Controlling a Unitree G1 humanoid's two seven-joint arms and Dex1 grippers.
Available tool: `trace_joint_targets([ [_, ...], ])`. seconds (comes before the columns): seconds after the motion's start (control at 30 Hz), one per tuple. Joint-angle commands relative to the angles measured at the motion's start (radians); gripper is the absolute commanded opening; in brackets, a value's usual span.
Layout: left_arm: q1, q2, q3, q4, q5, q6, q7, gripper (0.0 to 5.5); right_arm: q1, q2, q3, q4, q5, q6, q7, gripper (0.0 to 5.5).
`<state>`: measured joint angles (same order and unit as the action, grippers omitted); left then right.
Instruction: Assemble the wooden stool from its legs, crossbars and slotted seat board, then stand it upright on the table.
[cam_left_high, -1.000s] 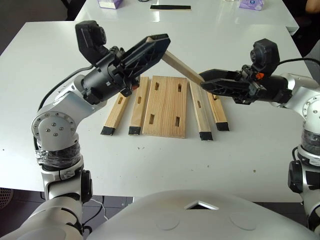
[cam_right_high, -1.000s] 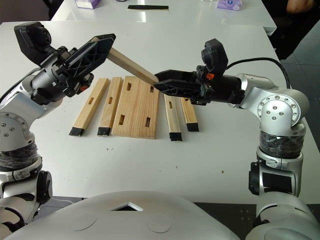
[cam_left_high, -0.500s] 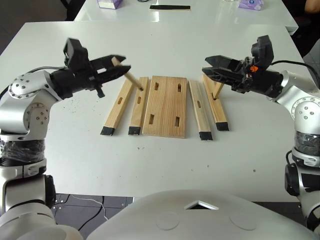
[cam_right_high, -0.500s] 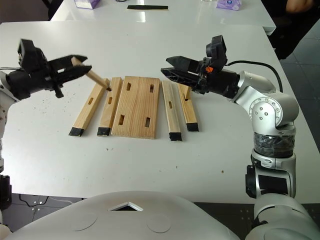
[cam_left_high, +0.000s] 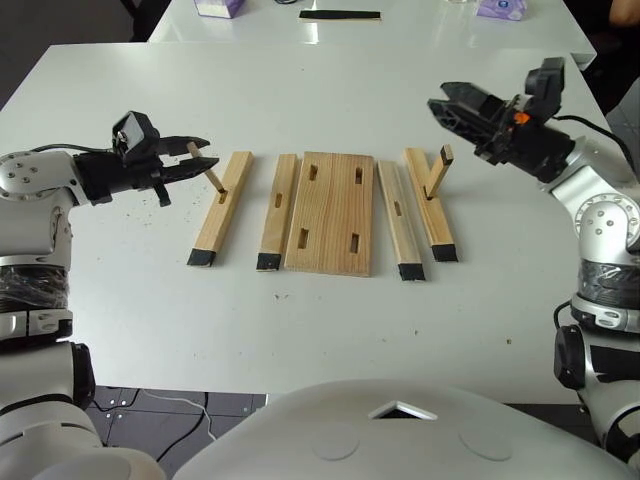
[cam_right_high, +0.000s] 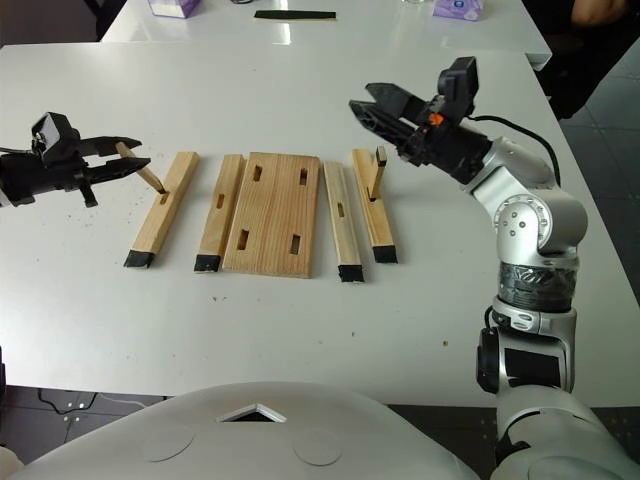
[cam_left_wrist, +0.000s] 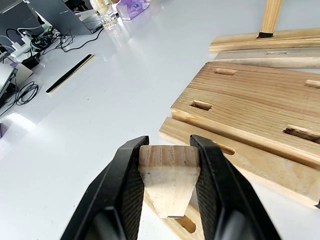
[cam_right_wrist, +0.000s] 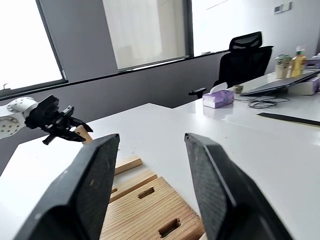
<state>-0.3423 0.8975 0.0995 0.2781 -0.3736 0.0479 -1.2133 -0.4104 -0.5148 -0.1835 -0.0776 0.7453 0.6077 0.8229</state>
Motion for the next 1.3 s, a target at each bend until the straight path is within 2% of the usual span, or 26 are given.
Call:
trace_joint_targets([
  [0.03,0.0,-0.023,0.025,-0.042,-0.035,0.037,-0.003,1.3,-0.098,0.015,-0.084,0.104,0.013,-0.001,-0.087,2.4],
  [0.13,0.002,-0.044,0.03,-0.063,-0.055,0.057,0.003,1.3,-0.146,0.017,-0.113,0.175,-0.001,-0.009,-0.129,2.4],
  [0.43,-0.026,-0.154,0.109,-0.202,-0.259,0.239,0.071,1.3,-0.132,0.037,-0.079,0.186,-0.044,-0.033,-0.134,2.4],
  [0.57,-0.026,-0.229,0.151,-0.36,-0.449,0.379,0.141,1.3,-0.115,0.022,-0.05,0.065,-0.007,0.006,-0.073,2.4],
  [0.67,-0.034,-0.274,0.168,-0.466,-0.563,0.448,0.205,1.3,-0.101,-0.016,0.027,-0.054,-0.01,0.009,0.033,2.4],
  [0.77,-0.05,-0.282,0.159,-0.531,-0.611,0.483,0.226,1.3,-0.118,-0.074,0.118,-0.134,-0.003,0.029,0.176,2.4],
  [0.9,-0.067,-0.275,0.13,-0.578,-0.651,0.527,0.21,1.3,-0.199,-0.101,0.183,-0.121,0.025,0.083,0.288,2.4],
  [1.3,-0.084,-0.291,0.036,-0.603,-0.624,0.542,0.172,1.3,-0.231,-0.067,0.296,-0.107,0.0,0.109,0.361,2.4],
])
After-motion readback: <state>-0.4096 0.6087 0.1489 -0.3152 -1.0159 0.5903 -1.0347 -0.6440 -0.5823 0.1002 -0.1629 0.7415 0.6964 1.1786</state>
